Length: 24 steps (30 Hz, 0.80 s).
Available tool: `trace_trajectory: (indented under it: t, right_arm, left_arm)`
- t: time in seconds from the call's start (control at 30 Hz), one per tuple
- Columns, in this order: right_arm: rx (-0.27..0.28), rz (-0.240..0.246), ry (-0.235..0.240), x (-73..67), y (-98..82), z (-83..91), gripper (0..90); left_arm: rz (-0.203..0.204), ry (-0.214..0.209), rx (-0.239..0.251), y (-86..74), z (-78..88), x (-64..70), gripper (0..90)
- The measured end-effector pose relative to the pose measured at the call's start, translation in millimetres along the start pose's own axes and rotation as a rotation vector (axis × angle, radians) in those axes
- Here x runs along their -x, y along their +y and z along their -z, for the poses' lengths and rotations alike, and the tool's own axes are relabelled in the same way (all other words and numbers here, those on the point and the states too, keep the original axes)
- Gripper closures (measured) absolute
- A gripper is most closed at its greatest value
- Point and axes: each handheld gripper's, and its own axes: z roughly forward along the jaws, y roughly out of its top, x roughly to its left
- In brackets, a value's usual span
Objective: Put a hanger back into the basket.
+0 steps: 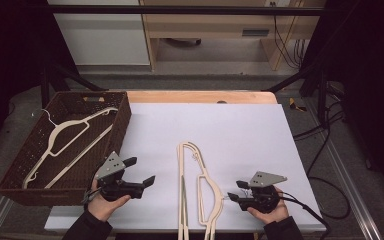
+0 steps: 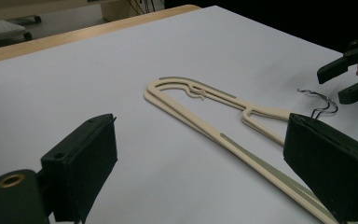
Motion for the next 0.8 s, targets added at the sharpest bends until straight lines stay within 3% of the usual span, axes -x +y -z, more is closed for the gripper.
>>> trace_trajectory:
  t: [0.37,0.6,0.8]
  right_arm:
    - [-0.102,0.032,0.039,-3.4,-7.5,-9.7,71.0]
    - [-0.134,0.025,0.051,-3.1,-11.3,-12.6,79.4]
    - [-0.155,0.014,0.034,-4.1,-12.5,-14.7,83.3]
  left_arm:
    - [-0.008,-0.011,-0.023,-3.2,-5.9,4.2,9.4]
    - [-0.018,-0.018,-0.029,-3.2,-7.7,7.8,9.5]
    - [-0.020,-0.025,-0.036,-3.7,-9.9,10.0,9.6]
